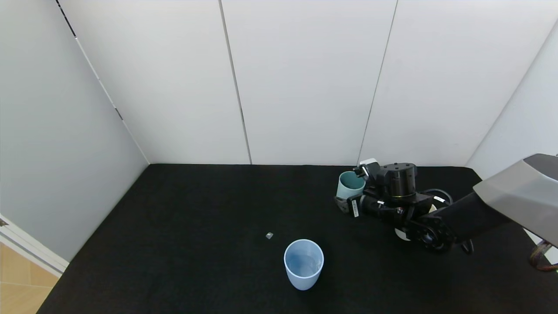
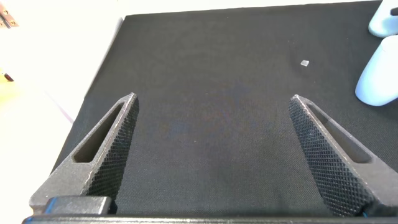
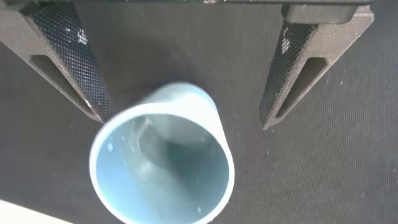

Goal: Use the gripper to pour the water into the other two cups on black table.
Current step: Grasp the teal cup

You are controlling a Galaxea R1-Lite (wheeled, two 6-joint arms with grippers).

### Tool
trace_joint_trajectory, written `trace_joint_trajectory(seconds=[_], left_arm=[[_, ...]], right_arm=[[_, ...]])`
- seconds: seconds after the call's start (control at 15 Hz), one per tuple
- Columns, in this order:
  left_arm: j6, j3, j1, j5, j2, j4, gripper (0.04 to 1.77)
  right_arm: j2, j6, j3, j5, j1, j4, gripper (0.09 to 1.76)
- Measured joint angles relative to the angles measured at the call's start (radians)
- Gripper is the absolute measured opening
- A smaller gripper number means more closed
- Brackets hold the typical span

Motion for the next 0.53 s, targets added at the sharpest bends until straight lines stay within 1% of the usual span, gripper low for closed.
trace_joint_trajectory(seconds=[0.53], left_arm=[[-0.001, 0.0, 0.0, 0.0, 0.0, 0.0, 1.72]], right_arm=[[0.079, -0.001, -0.141, 0.0, -0.021, 0.054, 1.71]])
